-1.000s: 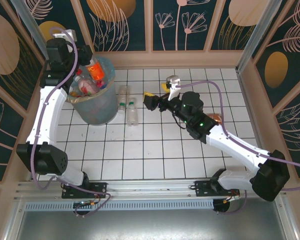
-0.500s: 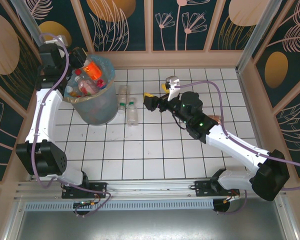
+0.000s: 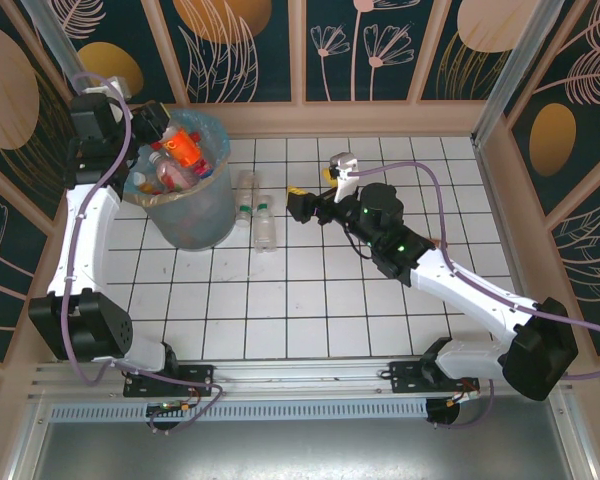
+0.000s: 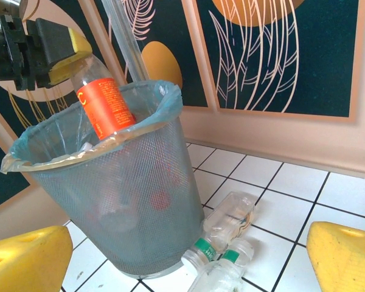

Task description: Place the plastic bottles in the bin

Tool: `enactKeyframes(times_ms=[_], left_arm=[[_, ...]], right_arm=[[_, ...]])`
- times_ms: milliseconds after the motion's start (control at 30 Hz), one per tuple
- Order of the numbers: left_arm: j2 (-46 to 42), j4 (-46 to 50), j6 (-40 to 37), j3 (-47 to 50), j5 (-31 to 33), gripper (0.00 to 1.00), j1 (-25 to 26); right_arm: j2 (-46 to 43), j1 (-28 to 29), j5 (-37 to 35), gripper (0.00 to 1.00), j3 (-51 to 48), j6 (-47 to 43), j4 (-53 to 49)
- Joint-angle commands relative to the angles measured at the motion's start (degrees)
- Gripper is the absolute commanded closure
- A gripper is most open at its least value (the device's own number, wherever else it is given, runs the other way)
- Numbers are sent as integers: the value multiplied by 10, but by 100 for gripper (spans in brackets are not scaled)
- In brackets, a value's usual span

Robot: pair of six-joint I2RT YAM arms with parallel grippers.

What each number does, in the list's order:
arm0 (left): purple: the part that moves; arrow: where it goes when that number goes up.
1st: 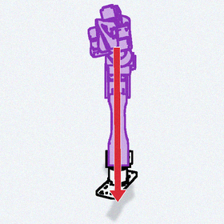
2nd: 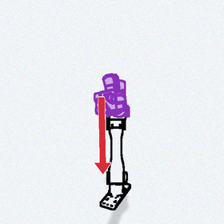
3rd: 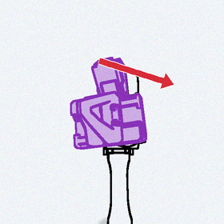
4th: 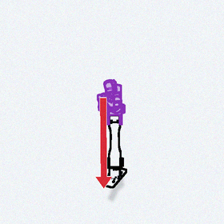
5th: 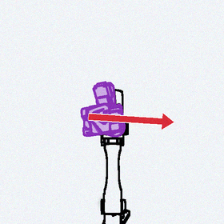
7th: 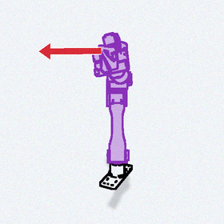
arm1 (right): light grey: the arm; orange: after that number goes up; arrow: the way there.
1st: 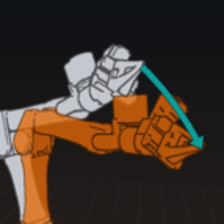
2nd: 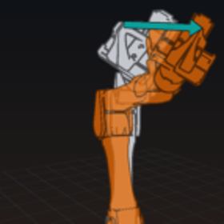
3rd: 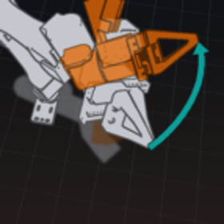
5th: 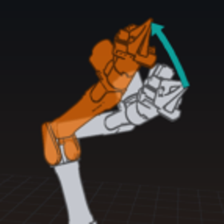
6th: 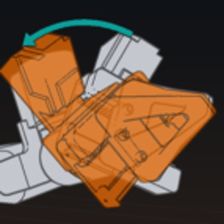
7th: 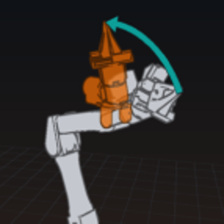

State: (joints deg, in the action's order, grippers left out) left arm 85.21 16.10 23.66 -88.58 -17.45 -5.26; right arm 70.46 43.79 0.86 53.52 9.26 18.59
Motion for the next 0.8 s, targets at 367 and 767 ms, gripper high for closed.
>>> enactKeyframes(times_ms=[367, 767], left_arm=[[16, 73, -12, 7, -74, 61, 0], [-21, 63, -17, 2, 62, 33, -11]], right_arm=[[7, 9, -15, 1, 12, -5, -7], [9, 12, -27, 1, 13, -8, -9]])
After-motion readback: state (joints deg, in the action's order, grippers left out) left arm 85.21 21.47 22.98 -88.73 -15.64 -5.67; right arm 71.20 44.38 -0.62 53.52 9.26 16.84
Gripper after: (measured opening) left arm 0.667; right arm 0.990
